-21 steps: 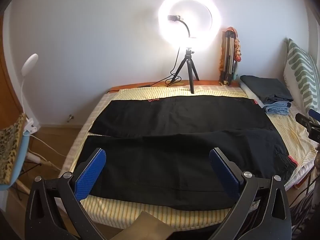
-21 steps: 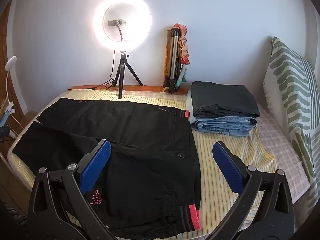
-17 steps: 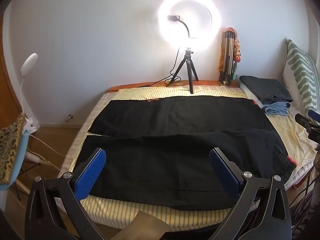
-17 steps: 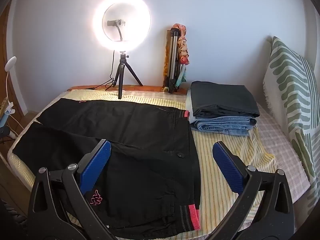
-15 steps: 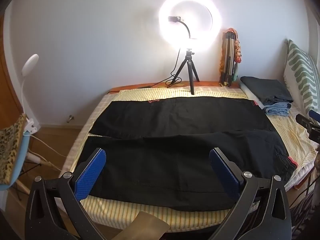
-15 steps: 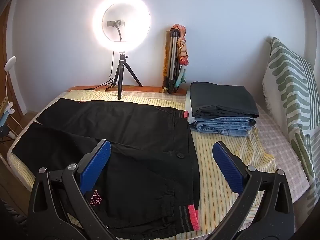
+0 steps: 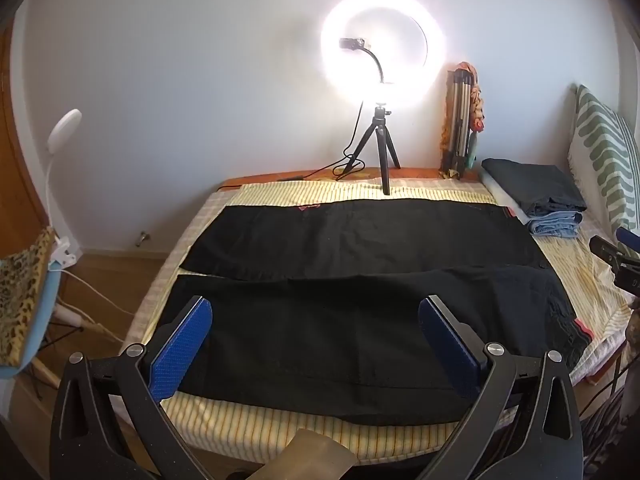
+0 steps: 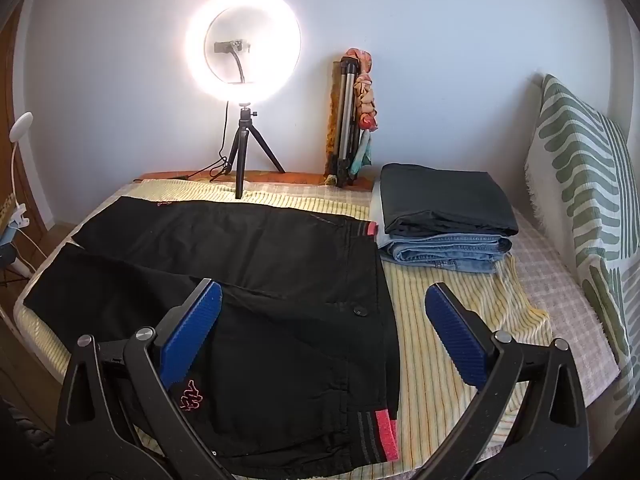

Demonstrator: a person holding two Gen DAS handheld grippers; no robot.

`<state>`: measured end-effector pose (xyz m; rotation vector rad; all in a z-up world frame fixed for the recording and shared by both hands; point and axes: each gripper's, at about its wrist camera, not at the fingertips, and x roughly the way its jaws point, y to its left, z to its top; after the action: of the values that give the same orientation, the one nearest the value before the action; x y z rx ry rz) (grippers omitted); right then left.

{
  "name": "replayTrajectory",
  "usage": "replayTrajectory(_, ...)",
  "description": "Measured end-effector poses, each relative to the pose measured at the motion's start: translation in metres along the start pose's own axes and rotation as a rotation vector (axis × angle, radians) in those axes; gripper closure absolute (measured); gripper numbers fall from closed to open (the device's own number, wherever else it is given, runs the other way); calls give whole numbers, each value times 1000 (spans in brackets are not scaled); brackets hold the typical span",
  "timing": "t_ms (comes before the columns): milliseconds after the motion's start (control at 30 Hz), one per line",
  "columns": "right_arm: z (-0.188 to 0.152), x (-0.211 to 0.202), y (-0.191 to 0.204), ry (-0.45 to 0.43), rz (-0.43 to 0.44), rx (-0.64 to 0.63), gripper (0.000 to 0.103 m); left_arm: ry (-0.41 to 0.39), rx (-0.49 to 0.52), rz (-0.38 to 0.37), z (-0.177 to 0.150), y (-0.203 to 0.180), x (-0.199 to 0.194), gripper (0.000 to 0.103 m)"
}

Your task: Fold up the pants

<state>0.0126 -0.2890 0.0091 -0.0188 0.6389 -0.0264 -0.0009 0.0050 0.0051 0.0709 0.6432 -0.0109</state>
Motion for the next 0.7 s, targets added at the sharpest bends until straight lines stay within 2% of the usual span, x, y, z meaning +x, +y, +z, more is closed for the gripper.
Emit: replayTrajectory(700, 2, 1, 0, 6, 8, 4, 0, -11, -5, -2, 0, -3, -2, 0)
